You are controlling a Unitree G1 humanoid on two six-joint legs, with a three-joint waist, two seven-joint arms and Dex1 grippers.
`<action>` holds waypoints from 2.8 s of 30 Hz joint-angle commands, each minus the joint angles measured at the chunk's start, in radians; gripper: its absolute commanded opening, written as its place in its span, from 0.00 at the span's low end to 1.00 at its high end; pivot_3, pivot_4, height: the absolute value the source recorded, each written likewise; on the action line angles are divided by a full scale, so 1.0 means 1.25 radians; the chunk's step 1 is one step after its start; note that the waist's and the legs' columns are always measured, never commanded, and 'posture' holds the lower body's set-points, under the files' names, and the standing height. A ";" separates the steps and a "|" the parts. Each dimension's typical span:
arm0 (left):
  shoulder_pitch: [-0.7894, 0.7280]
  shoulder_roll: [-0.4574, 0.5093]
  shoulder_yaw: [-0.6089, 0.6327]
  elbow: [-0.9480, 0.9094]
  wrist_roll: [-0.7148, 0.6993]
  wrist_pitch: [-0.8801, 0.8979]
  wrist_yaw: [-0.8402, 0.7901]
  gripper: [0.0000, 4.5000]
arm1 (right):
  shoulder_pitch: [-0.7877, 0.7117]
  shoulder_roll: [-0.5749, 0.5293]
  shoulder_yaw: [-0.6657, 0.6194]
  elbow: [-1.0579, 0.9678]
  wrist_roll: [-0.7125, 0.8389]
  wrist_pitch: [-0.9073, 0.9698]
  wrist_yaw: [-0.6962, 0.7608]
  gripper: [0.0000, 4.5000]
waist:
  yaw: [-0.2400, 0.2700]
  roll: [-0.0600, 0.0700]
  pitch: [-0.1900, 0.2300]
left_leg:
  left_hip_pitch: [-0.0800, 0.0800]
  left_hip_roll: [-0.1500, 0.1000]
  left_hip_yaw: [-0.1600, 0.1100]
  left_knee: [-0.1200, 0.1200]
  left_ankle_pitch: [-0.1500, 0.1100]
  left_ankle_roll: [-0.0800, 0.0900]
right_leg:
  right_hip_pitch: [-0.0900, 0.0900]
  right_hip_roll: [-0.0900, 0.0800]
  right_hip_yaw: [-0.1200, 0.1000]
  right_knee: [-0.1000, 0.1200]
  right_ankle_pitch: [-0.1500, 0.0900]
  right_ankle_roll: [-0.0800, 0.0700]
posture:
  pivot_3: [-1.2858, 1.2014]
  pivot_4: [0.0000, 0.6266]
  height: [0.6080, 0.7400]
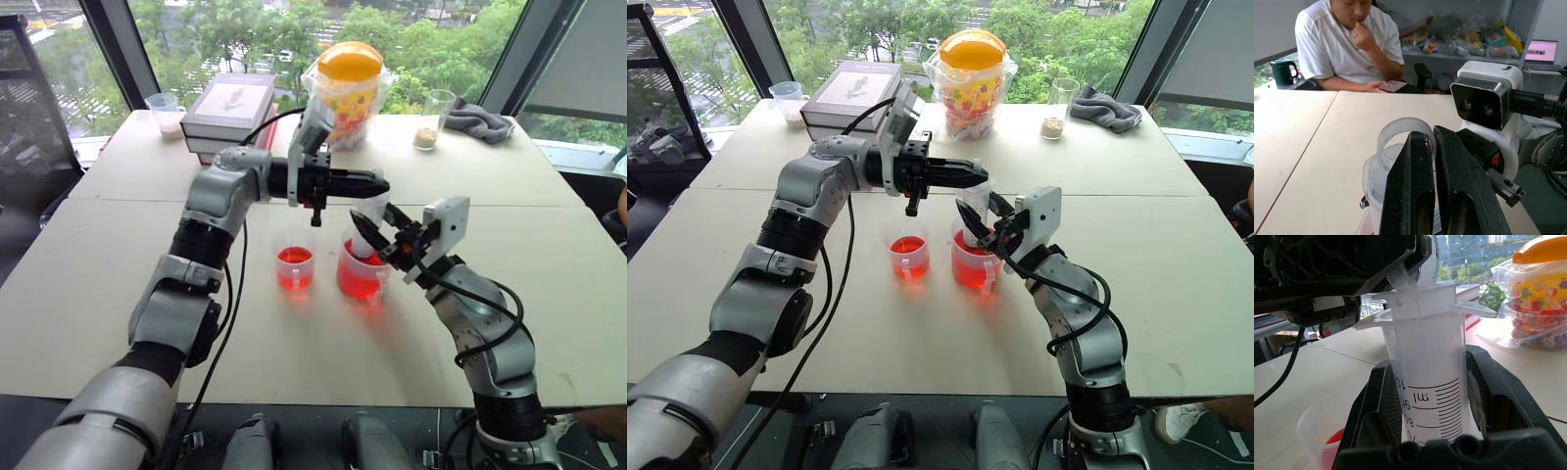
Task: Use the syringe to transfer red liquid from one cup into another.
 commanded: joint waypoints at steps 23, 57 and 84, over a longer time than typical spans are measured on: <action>-0.107 0.008 0.065 0.068 -0.006 -0.104 0.025 0.01 | 0.049 -0.011 0.031 -0.026 0.028 0.029 0.024 0.33 | 0.000 0.000 0.000 | 0.000 0.000 0.000 0.000 0.000 0.000 | 0.000 0.000 0.000 0.000 0.000 0.000 | 0.52 0.24 1.00; 0.034 0.144 0.068 -0.064 -0.011 -0.008 0.007 0.86 | -0.121 -0.042 -0.081 -0.086 0.159 0.172 -0.023 0.33 | -0.002 0.000 0.000 | 0.000 0.001 0.000 0.000 0.000 0.000 | 0.000 0.000 0.000 0.001 0.000 0.000 | 0.52 0.24 1.00; 0.127 0.368 0.205 -0.131 -0.030 0.049 0.122 0.86 | -0.338 0.084 0.070 0.157 0.202 0.123 0.076 0.33 | -0.001 0.000 0.000 | 0.000 0.001 0.001 0.000 0.000 0.000 | -0.001 0.000 0.000 0.001 0.000 0.000 | 0.52 0.24 1.00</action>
